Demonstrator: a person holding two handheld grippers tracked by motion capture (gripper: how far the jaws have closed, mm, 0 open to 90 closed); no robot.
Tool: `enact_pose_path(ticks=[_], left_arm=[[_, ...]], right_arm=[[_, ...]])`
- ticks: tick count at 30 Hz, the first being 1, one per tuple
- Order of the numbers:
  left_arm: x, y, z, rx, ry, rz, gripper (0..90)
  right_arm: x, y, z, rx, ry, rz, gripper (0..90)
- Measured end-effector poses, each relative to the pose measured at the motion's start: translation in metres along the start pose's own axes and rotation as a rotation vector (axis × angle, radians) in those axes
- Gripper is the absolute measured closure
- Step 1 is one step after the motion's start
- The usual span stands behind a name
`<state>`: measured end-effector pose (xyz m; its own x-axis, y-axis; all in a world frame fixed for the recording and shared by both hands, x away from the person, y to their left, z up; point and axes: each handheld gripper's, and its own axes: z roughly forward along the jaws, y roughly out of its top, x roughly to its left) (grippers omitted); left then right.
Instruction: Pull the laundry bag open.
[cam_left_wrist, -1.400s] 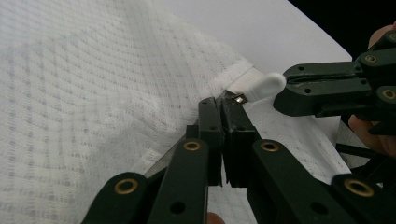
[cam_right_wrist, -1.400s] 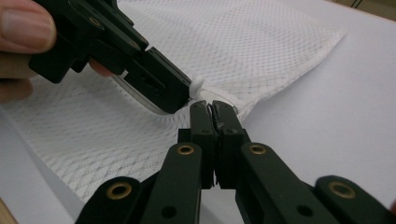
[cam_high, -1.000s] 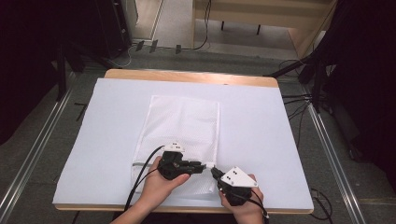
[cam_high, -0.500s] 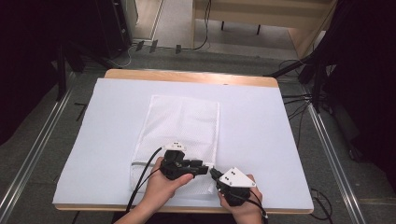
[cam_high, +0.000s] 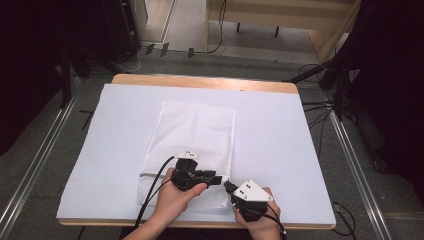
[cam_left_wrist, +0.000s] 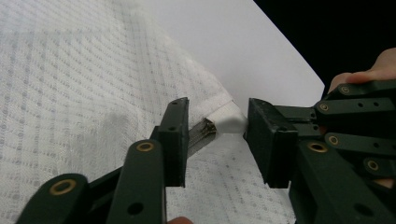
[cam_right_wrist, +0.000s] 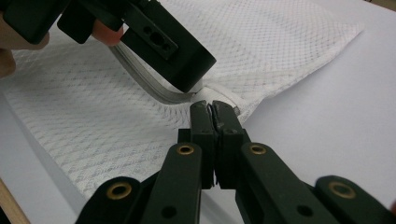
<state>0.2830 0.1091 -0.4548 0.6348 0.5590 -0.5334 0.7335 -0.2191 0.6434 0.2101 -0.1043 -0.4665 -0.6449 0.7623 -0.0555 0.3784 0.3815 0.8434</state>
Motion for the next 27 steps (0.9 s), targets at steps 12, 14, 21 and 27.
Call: enact_pose_path(ticks=[12, 14, 21, 27], left_arm=[[0.009, -0.003, 0.001, 0.023, -0.046, -0.029, 75.2], [0.011, -0.003, 0.002, 0.03, -0.041, -0.032, 79.7], [0.011, -0.005, 0.004, 0.053, -0.05, -0.032, 84.5], [0.013, -0.005, 0.005, 0.067, -0.061, -0.022, 87.2]], right_arm=[[0.0, 0.0, 0.0, -0.003, 0.004, -0.003, 90.0], [0.0, 0.0, -0.001, -0.003, 0.006, -0.004, 90.0], [-0.001, 0.0, 0.0, 0.0, 0.003, -0.001, 90.0], [-0.001, 0.0, 0.0, 0.016, -0.002, 0.014, 90.0]])
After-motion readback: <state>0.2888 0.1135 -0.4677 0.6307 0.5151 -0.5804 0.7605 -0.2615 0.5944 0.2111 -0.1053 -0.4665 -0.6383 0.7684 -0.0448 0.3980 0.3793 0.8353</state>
